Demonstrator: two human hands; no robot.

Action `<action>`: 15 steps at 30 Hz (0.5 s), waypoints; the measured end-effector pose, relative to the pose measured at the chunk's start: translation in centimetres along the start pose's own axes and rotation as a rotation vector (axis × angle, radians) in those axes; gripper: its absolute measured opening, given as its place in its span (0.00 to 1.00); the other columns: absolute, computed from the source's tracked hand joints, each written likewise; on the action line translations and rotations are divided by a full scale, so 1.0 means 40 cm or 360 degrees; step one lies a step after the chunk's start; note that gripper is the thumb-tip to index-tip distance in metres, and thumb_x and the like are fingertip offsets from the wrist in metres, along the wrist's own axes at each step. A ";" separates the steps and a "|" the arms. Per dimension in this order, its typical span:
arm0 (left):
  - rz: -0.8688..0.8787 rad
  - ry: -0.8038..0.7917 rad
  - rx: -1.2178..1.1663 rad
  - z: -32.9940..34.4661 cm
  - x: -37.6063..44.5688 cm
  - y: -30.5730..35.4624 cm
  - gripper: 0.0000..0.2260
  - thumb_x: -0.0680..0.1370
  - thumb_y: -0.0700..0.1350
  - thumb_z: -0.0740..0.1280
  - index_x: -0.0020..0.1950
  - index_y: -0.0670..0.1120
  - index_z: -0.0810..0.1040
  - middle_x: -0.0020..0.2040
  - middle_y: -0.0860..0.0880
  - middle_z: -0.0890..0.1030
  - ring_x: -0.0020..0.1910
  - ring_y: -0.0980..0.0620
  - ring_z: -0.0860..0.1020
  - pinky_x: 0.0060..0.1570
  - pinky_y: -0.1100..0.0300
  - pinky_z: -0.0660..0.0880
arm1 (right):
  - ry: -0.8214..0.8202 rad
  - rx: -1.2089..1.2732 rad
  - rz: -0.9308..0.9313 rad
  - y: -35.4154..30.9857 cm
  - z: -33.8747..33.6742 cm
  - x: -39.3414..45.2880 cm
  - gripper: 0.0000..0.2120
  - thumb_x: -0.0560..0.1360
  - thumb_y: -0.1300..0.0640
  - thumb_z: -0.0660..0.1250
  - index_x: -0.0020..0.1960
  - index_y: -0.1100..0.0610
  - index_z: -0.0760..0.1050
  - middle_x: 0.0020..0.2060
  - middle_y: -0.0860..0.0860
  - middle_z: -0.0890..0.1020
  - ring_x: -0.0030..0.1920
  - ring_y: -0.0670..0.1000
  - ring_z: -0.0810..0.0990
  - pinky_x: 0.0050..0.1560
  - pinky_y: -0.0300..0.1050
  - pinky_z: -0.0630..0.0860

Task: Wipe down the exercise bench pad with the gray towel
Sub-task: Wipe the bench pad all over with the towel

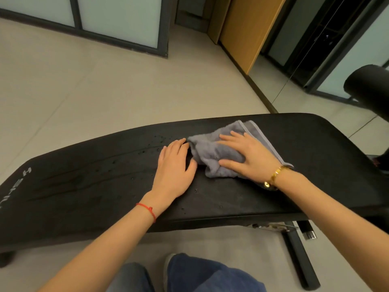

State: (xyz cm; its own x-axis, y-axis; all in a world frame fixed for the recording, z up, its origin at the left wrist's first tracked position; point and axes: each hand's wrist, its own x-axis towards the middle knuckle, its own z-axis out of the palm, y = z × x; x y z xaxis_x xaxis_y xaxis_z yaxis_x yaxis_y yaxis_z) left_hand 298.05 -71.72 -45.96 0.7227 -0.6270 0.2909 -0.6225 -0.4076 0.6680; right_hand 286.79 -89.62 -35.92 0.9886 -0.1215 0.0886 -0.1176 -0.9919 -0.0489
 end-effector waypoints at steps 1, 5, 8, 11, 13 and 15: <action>-0.0005 0.0010 -0.0007 -0.005 -0.004 -0.004 0.22 0.81 0.52 0.57 0.74 0.49 0.66 0.75 0.51 0.65 0.75 0.53 0.60 0.77 0.49 0.52 | -0.0015 0.0050 -0.0054 -0.014 -0.004 -0.055 0.31 0.72 0.34 0.59 0.72 0.44 0.65 0.73 0.41 0.63 0.76 0.45 0.55 0.77 0.48 0.50; -0.0027 0.0061 0.0061 -0.033 -0.043 -0.041 0.22 0.81 0.52 0.58 0.74 0.48 0.66 0.74 0.50 0.66 0.75 0.53 0.61 0.77 0.52 0.51 | -0.0028 0.0066 -0.0110 0.012 -0.025 -0.062 0.31 0.72 0.32 0.58 0.72 0.44 0.66 0.73 0.41 0.65 0.75 0.44 0.57 0.76 0.45 0.52; -0.0073 0.0054 0.0078 -0.050 -0.064 -0.072 0.23 0.81 0.54 0.57 0.74 0.49 0.66 0.75 0.51 0.65 0.76 0.53 0.60 0.77 0.52 0.52 | 0.0074 0.0003 0.0055 0.064 -0.020 0.104 0.27 0.74 0.39 0.63 0.69 0.51 0.70 0.70 0.50 0.71 0.71 0.52 0.66 0.72 0.47 0.58; -0.0120 0.0054 0.0014 -0.054 -0.074 -0.080 0.23 0.81 0.55 0.57 0.75 0.50 0.65 0.75 0.52 0.64 0.76 0.54 0.58 0.76 0.50 0.55 | 0.0054 -0.0170 0.0269 0.067 0.021 0.209 0.29 0.74 0.37 0.61 0.70 0.52 0.69 0.70 0.52 0.71 0.71 0.57 0.66 0.72 0.54 0.59; -0.0113 0.0068 -0.0014 -0.052 -0.077 -0.079 0.23 0.81 0.54 0.58 0.74 0.50 0.66 0.75 0.52 0.64 0.76 0.54 0.59 0.76 0.50 0.57 | 0.0053 -0.0145 0.0189 0.037 0.032 0.162 0.29 0.75 0.38 0.61 0.71 0.51 0.68 0.72 0.51 0.69 0.73 0.56 0.63 0.74 0.55 0.56; -0.0114 0.0090 -0.0033 -0.051 -0.077 -0.081 0.22 0.80 0.54 0.58 0.74 0.50 0.66 0.75 0.52 0.65 0.75 0.54 0.60 0.75 0.51 0.58 | 0.0069 -0.0023 -0.0003 -0.017 0.021 0.039 0.29 0.74 0.36 0.61 0.72 0.46 0.66 0.72 0.47 0.68 0.74 0.52 0.61 0.75 0.50 0.53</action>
State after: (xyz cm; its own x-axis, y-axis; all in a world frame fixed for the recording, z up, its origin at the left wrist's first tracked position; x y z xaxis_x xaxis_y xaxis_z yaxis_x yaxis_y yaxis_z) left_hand 298.45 -67.13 -47.63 0.7813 -0.5579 0.2798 -0.5628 -0.4358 0.7024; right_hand 288.49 -89.10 -36.59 0.9839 -0.1206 0.1320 -0.1171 -0.9925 -0.0341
